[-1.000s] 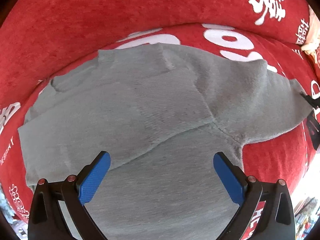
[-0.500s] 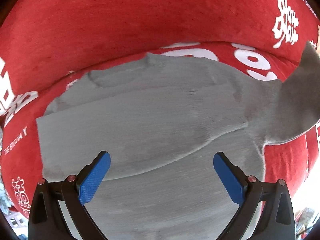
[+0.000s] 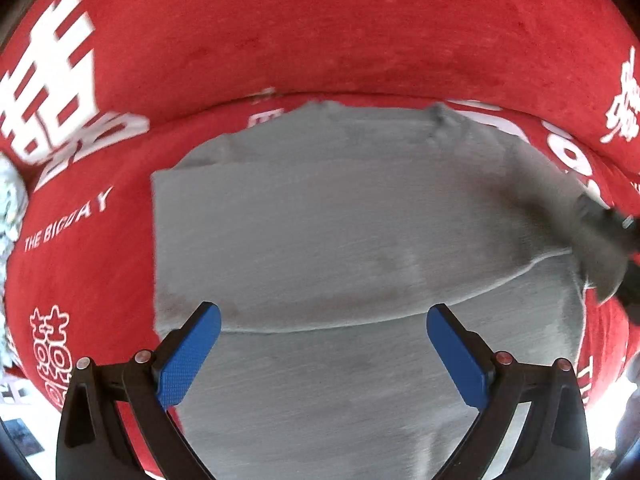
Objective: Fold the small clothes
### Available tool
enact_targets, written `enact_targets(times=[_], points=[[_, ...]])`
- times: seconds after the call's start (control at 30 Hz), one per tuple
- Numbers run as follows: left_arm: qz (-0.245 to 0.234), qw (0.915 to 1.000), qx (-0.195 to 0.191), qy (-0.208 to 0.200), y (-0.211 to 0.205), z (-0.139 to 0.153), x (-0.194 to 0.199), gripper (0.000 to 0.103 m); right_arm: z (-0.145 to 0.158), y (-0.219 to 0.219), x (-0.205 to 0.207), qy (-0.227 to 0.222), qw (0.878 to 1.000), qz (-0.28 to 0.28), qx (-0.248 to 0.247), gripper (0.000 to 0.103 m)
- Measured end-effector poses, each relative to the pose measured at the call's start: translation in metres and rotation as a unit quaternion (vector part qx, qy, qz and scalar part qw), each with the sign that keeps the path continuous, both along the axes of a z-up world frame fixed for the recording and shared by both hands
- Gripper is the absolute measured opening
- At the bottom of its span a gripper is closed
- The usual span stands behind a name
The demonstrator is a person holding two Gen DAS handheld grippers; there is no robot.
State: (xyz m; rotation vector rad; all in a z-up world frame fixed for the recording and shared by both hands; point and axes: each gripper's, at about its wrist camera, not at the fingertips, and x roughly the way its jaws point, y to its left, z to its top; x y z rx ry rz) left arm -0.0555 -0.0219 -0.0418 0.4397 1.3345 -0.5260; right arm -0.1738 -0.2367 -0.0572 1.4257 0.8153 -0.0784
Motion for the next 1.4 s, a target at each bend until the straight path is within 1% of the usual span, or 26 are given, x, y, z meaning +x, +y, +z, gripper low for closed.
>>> enact_targets(times=[0.1,0.17,0.2,0.23,0.3,0.4,0.47,0.5,0.57,0.63,0.7,0.77,0.8,0.83,0.87,0.9,0.97,1.0,1.07,1.1,1.17,1.23,1.27,1.33,1.37,1.4], points=[[0.013,0.9999,0.000,0.004,0.020,-0.005,0.007,0.103,-0.019,0.022,0.012,0.051,0.999,0.019,0.003,0.010],[0.021,0.9997,0.000,0.010,0.031,-0.009,0.010,0.103,-0.026,0.032,0.013,0.078,0.997,0.026,-0.003,0.012],[0.026,0.9996,0.000,0.013,0.037,-0.011,0.012,0.103,-0.027,0.034,0.011,0.090,0.996,0.028,-0.008,0.019],[0.029,0.9995,0.002,0.015,0.042,-0.013,0.013,0.103,-0.028,0.037,0.009,0.104,0.994,0.030,-0.012,0.041],[0.036,0.9992,0.002,0.019,0.050,-0.016,0.015,0.103,-0.025,0.035,-0.002,0.113,0.993,0.029,-0.015,0.069],[0.045,0.9988,-0.002,0.020,0.059,-0.017,0.018,0.103,-0.010,0.030,-0.020,0.110,0.993,0.006,-0.030,0.069],[0.050,0.9985,-0.003,0.019,0.063,-0.017,0.021,0.103,0.003,0.020,-0.047,0.120,0.991,-0.037,-0.037,0.069],[0.052,0.9984,-0.003,0.020,0.065,-0.019,0.023,0.103,0.006,0.017,-0.055,0.123,0.990,-0.045,-0.042,0.069],[0.055,0.9983,-0.002,0.021,0.065,-0.023,0.026,0.103,0.017,0.011,-0.064,0.125,0.989,-0.053,-0.054,0.069],[0.056,0.9982,-0.002,0.022,0.063,-0.025,0.027,0.103,0.019,0.008,-0.055,0.117,0.991,-0.044,-0.053,0.069],[0.058,0.9980,-0.006,0.023,0.061,-0.025,0.027,0.103,0.010,0.006,-0.041,0.115,0.991,-0.041,-0.045,0.069],[0.059,0.9979,-0.013,0.023,0.059,-0.022,0.026,0.103,-0.011,0.007,-0.028,0.134,0.989,-0.052,-0.023,0.069],[0.060,0.9978,-0.016,0.023,0.059,-0.020,0.026,0.103,-0.024,0.008,-0.022,0.147,0.987,-0.060,-0.009,0.066],[0.061,0.9976,-0.019,0.025,0.061,-0.018,0.026,0.103,-0.035,0.008,-0.018,0.157,0.985,-0.070,0.008,0.043],[0.062,0.9974,-0.024,0.027,0.063,-0.016,0.027,0.103,-0.039,0.009,-0.015,0.151,0.985,-0.079,0.020,0.022],[0.064,0.9970,-0.032,0.030,0.066,-0.014,0.029,0.103,-0.038,0.008,-0.010,0.137,0.986,-0.088,0.026,0.007],[0.068,0.9959,-0.047,0.035,0.075,-0.011,0.033,0.103,-0.015,0.009,0.005,0.103,0.990,-0.094,-0.013,0.007],[0.073,0.9950,-0.055,0.040,0.081,-0.010,0.037,0.103,-0.001,0.010,0.015,0.089,0.992,-0.080,-0.038,0.007],[0.086,0.9922,-0.076,0.049,0.092,-0.007,0.045,0.103,0.029,0.021,0.046,0.060,0.993,-0.023,-0.097,0.007],[0.093,0.9902,-0.089,0.055,0.098,-0.005,0.050,0.103,0.037,0.028,0.058,0.055,0.992,0.002,-0.118,0.007],[0.106,0.9869,-0.106,0.060,0.106,-0.003,0.058,0.103,0.049,0.053,0.088,0.051,0.981,0.073,-0.172,0.007],[0.116,0.9840,-0.119,0.064,0.110,-0.002,0.066,0.103,0.046,0.084,0.111,0.062,0.965,0.136,-0.217,0.007],[0.119,0.9827,-0.124,0.069,0.112,-0.004,0.070,0.103,0.041,0.097,0.118,0.069,0.958,0.161,-0.228,0.007],[0.121,0.9807,-0.130,0.082,0.111,-0.010,0.072,0.103,0.020,0.123,0.130,0.093,0.944,0.209,-0.238,0.011],[0.122,0.9796,-0.132,0.091,0.109,-0.013,0.073,0.103,0.006,0.133,0.134,0.115,0.937,0.232,-0.235,0.011],[0.122,0.9782,-0.135,0.101,0.107,-0.018,0.074,0.103,-0.005,0.139,0.134,0.134,0.932,0.247,-0.227,0.014]])
